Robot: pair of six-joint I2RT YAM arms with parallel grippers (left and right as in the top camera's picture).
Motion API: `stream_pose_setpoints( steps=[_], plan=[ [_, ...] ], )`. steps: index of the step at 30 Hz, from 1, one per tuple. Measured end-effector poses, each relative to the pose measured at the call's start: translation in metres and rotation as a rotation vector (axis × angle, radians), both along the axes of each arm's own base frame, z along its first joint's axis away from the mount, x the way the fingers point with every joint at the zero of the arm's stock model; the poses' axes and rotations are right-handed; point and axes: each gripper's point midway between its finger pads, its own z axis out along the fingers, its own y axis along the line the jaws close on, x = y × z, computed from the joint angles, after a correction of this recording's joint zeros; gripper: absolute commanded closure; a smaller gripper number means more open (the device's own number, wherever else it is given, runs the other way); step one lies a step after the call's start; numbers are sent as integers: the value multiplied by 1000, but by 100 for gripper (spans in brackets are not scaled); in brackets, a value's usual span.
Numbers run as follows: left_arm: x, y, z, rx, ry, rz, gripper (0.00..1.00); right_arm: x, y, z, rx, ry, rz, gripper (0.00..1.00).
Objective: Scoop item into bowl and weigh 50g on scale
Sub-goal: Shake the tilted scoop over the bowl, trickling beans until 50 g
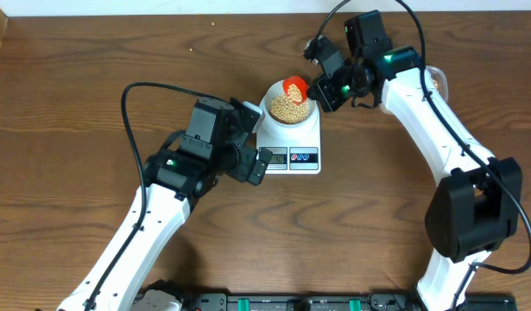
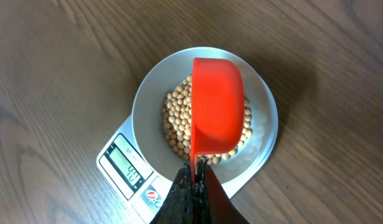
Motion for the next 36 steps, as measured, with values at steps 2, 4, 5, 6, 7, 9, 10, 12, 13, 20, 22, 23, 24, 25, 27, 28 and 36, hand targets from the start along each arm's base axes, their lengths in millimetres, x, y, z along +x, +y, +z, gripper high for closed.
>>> stream_pose_setpoints(
  steps=[2,4,5,6,7,9,10,12,13,20,22,23,24,25,27,28,36],
  plan=[
    [0,0,0,0,0,0,2,0,1,0,-1,-9,16,99],
    [0,0,0,0,0,0,2,0,1,1,-4,-19,31,99],
    [0,0,0,0,0,0,2,-1,1,1,-6,-27,43,99],
    [0,0,0,0,0,0,2,-1,1,1,-8,-31,48,99],
    [0,0,0,0,0,0,2,0,1,1,-9,-37,54,99],
    [0,0,0,0,0,0,2,1,2,2,-10,-48,61,99],
    [0,0,0,0,0,0,2,1,2,2,-11,-55,66,99],
    [0,0,0,0,0,0,2,1,2,3,-12,-60,71,99],
    [0,0,0,0,0,0,2,1,2,4,-12,-62,71,99],
    [0,0,0,0,0,0,2,1,2,9,-13,-83,87,99],
    [0,0,0,0,0,0,2,1,2,9,-17,-91,97,99],
    [0,0,0,0,0,0,2,1,2,9,-19,-93,100,99],
    [0,0,0,0,0,0,2,1,2,9,-21,-97,105,99],
    [0,0,0,0,0,0,2,1,2,9,-21,-99,108,99],
    [0,0,0,0,0,0,2,1,2,9,-23,-102,111,99],
    [0,0,0,0,0,0,2,1,2,9,-24,-104,114,99],
    [0,0,0,0,0,0,2,1,2,9,-31,-118,133,99]
  ],
)
